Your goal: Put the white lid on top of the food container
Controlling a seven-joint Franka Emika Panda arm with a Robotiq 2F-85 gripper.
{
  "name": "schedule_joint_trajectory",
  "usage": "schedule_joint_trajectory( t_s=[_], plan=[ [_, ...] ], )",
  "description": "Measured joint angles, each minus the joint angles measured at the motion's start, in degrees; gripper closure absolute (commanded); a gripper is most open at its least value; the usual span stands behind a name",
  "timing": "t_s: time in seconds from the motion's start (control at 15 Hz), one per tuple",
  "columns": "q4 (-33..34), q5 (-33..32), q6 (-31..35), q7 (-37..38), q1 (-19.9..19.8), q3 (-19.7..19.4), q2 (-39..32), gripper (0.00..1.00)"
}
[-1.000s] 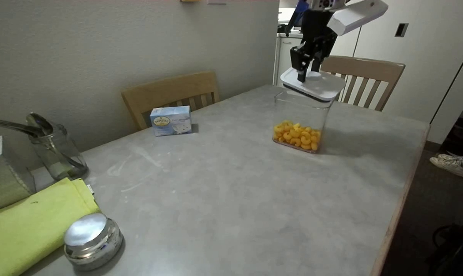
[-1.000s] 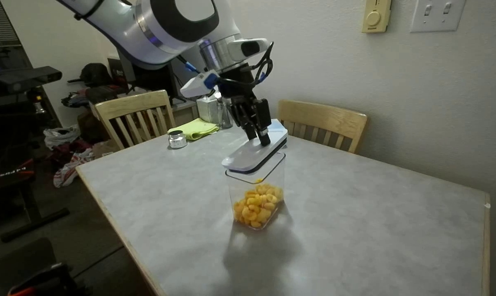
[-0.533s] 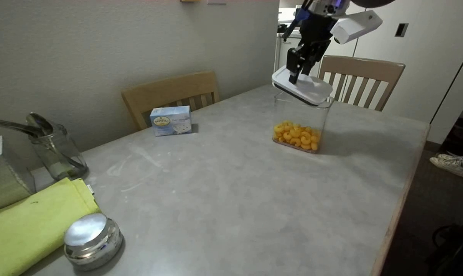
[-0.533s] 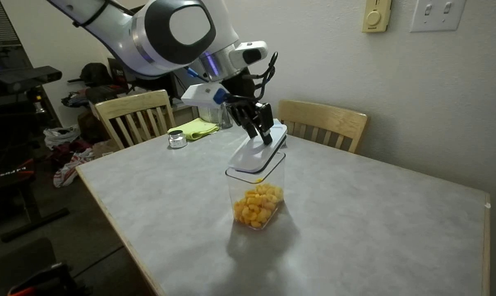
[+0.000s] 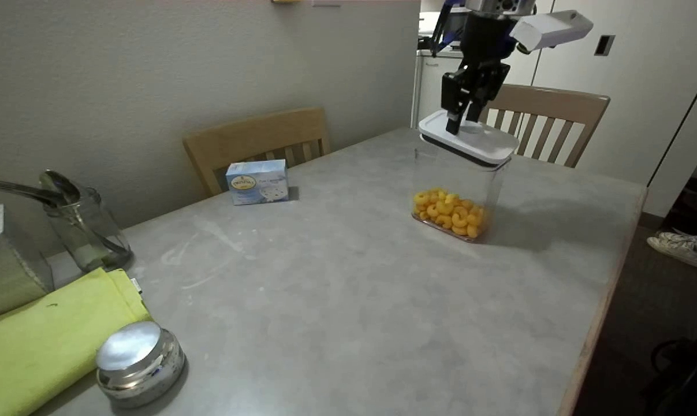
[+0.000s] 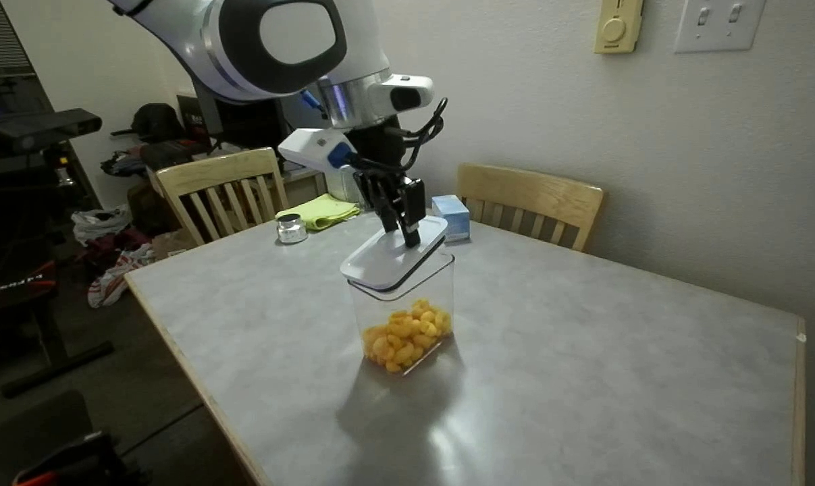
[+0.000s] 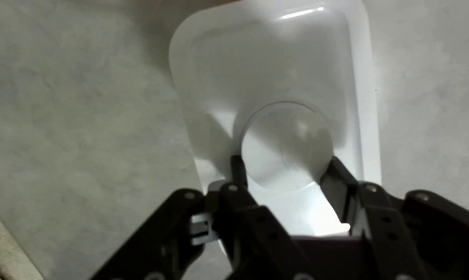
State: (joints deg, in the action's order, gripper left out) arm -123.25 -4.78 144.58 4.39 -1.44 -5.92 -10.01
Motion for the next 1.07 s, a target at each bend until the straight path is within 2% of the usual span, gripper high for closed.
schedule_joint_trajectory(
  t_s=[0.33,0.53,0.73,1.07],
  plan=[
    [0.82,-2.89,-11.80,6.48,0.00,-0.75,3.08,0.74],
    [1.46,-3.39,-15.29,8.79,0.00,-0.74,3.92,0.74],
    [1.65,-3.85,-14.47,8.84,0.00,-0.72,3.93,0.74],
    [1.21,-4.48,-8.70,8.40,-0.04,-0.75,3.56,0.74]
  ],
)
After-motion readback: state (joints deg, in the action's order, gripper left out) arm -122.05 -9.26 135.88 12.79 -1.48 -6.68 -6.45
